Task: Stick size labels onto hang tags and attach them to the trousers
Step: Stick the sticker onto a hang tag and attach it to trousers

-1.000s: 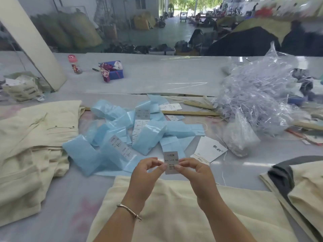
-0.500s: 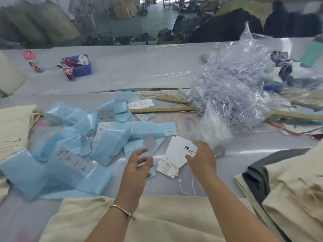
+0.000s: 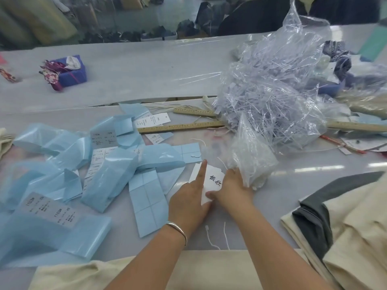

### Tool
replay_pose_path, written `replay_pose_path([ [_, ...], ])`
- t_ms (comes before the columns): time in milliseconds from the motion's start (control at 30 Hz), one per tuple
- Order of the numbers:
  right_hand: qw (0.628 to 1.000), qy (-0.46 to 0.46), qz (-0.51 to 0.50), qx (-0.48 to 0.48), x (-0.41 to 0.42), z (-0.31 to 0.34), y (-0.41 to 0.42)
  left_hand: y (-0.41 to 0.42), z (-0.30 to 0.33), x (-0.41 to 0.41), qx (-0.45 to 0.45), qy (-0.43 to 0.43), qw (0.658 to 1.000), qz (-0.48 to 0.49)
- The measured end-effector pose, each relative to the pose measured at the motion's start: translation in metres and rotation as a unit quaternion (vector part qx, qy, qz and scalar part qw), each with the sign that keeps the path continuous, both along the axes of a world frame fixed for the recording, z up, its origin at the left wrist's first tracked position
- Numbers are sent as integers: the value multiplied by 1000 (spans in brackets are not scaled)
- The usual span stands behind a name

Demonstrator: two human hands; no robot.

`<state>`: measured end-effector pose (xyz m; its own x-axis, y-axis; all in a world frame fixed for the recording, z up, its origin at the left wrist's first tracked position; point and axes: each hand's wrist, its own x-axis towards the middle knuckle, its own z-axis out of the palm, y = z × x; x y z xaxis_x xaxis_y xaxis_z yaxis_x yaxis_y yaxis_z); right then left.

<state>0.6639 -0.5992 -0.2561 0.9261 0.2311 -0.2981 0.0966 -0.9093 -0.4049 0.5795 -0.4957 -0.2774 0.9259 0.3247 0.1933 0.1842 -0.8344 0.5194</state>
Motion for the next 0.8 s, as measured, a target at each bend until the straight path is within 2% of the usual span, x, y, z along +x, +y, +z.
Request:
replay_pose_path([
  [133,993,-22,-37,109,-2,-2,-4,2,3,0,26,4,1000,-12],
  [267,968,-48,-79,232,-4,-4,-5,6,5,-3,27,28,999,-28],
  [367,916,24,-146,373,-6,-7,-5,4,7,-5,21,10,999,-23],
  [433,884,49,-168,434,-10,-9,-6,1,9,-4,-21,-16,1000,6],
  [567,864,60,-122,485,-20,-8,-6,-1,11,3,-174,-77,981,46],
  [667,846,97,-79,519,-27,-6,-4,-1,15,5,-167,-88,981,42],
  [800,868,104,-41,483,-33,-11,-3,-3,20,5,-174,-103,978,48],
])
